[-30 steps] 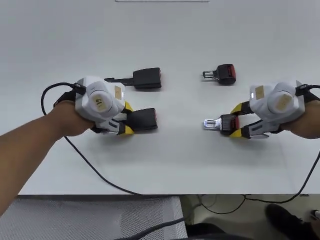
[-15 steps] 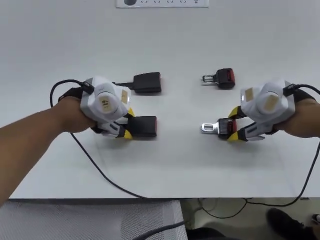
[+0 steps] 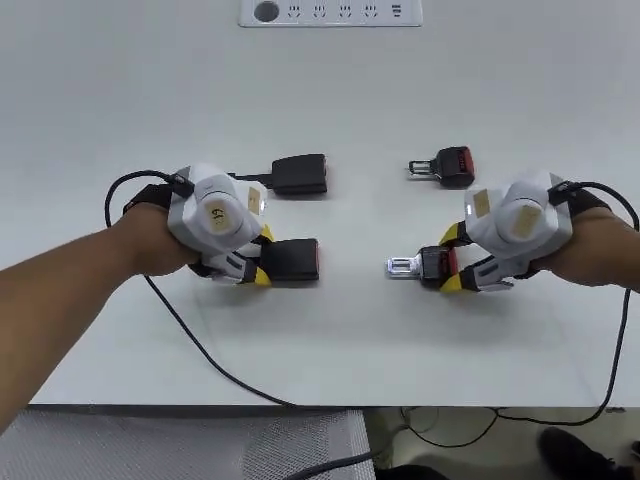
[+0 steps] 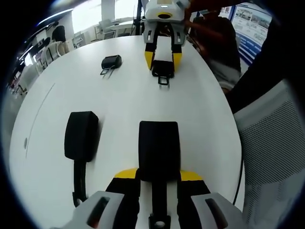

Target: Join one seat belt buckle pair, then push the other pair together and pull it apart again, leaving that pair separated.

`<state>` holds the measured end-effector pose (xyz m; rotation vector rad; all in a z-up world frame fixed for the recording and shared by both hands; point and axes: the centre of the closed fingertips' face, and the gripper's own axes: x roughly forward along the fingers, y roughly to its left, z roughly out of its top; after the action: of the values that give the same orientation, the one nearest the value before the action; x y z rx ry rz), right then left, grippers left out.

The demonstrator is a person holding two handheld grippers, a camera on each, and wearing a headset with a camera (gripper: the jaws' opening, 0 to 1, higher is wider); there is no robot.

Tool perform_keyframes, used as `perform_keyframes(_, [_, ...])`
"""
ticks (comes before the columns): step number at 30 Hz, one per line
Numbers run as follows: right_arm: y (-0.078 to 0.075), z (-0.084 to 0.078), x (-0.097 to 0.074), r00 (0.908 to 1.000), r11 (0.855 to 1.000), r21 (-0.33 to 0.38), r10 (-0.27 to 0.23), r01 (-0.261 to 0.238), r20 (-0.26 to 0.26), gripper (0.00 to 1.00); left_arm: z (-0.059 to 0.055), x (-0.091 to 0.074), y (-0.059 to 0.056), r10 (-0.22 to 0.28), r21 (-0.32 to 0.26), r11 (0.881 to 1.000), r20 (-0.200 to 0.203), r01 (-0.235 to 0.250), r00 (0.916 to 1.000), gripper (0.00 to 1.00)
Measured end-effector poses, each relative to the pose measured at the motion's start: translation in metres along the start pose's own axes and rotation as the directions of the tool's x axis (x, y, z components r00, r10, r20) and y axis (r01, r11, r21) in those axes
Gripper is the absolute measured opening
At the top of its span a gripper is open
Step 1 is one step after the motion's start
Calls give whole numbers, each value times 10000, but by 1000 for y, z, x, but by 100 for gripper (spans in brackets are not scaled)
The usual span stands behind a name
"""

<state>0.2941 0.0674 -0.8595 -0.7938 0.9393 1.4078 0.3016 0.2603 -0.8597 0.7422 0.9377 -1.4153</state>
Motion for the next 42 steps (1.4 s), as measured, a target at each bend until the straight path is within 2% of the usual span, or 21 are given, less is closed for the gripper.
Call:
perform_keyframes(3, [-1, 6, 3, 9999, 10000, 15, -11, 10, 136, 32, 0, 0, 0, -41, 120, 9999, -137, 43, 9999, 30])
perform_keyframes(16, [-7, 35, 17, 9968, 9999, 148, -91, 79, 791, 32, 0, -1, -1, -70, 112, 9999, -131, 72, 9999, 29])
perform_keyframes(28, [-9, 69, 35, 9914, 9999, 150, 45, -65, 1310, 32, 0, -1, -2, -109, -84, 9999, -173, 107, 9998, 29])
perform_keyframes(30, [-8, 74, 38, 9897, 9993, 301, 168, -213, 1421, 32, 0, 0, -2, -117, -111, 9999, -174, 116, 9998, 29])
perform_keyframes(31, [-8, 76, 39, 9900, 9994, 282, 137, -178, 1404, 32, 0, 0, -2, -123, -103, 9999, -190, 121, 9997, 29])
perform_keyframes(32, [-12, 74, 39, 9928, 9999, -94, -29, 40, 1196, 32, -1, 0, -2, -123, 116, 9999, -223, 126, 9997, 29])
perform_keyframes(35, [-11, 74, 40, 9932, 9999, 142, 56, -73, 1162, 31, 0, 0, -2, -125, -86, 9999, -208, 123, 9997, 29])
perform_keyframes(38, [-11, 74, 42, 9967, 9999, -130, -28, 39, 814, 31, -1, 1, -2, -122, -9, 9999, -292, 122, 9995, 29])
perform_keyframes(42, [-10, 77, 44, 9964, 9999, -130, 29, -18, 841, 32, -1, 1, -1, -132, -92, 9999, -241, 130, 9996, 29])
